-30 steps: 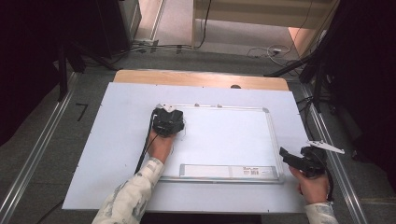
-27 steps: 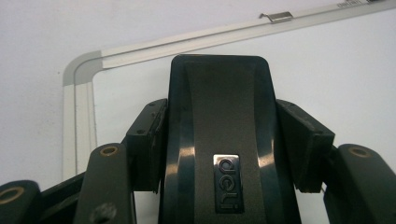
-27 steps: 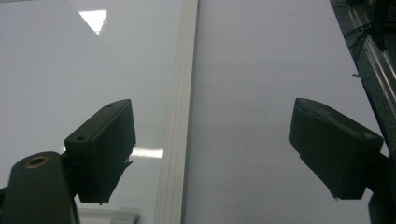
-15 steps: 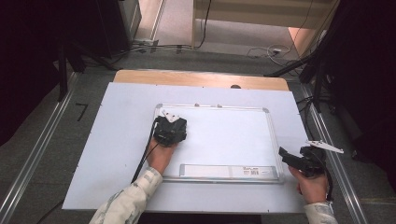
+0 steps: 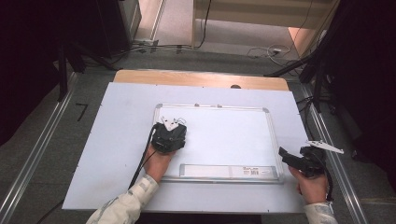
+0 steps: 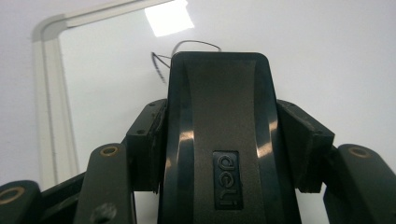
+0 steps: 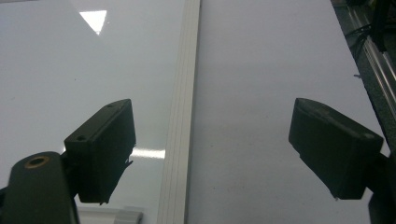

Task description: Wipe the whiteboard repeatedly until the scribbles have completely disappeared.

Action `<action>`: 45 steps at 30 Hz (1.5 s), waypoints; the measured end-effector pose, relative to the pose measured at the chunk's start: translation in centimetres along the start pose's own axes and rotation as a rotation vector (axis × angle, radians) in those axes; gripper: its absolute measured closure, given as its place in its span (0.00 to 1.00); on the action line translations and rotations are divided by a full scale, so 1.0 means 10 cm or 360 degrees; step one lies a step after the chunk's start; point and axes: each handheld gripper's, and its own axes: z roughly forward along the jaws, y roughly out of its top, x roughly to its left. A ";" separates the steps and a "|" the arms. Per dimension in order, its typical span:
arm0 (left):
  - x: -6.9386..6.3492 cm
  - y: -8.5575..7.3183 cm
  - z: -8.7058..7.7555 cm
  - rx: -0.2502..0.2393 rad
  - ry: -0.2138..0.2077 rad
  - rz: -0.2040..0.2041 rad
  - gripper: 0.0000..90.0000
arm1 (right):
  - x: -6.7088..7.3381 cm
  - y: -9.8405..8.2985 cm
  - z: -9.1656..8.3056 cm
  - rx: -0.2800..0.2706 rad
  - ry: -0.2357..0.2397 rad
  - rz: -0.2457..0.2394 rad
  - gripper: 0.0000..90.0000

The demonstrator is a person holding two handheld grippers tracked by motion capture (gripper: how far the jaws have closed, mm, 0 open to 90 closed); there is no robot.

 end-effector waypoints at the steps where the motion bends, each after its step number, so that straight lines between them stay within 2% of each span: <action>1: 0.03 0.01 0.01 -0.0001 0.0010 -0.0005 0.46 | 0.00 0.00 0.00 0.0000 0.0000 0.0000 0.15; 8: 0.20 0.10 0.10 -0.0007 0.0061 -0.0084 0.46 | -0.01 0.00 0.00 -0.0004 0.0000 -0.0001 0.15; 9: 0.20 0.10 0.11 -0.0009 0.0065 -0.0102 0.46 | -0.01 0.00 0.00 -0.0002 -0.0001 -0.0001 0.15; 13: 0.18 0.11 0.11 -0.0001 0.0081 -0.0097 0.46 | 0.00 0.00 0.01 0.0003 -0.0002 0.0000 0.15; 27: -0.23 0.07 0.08 -0.0006 -0.0033 0.0010 0.46 | 0.06 0.02 0.04 0.0010 0.0009 -0.0015 0.15; 31: -0.28 0.07 0.09 -0.0002 -0.0047 0.0022 0.46 | 0.05 0.02 0.04 0.0010 0.0011 -0.0006 0.15; 36: -0.25 0.11 0.13 -0.0008 -0.0059 0.0017 0.45 | 0.05 0.02 0.04 0.0008 0.0011 -0.0020 0.15; 45: -0.02 0.21 0.24 -0.0010 0.0014 -0.0060 0.45 | 0.01 0.00 0.02 0.0005 0.0004 -0.0003 0.15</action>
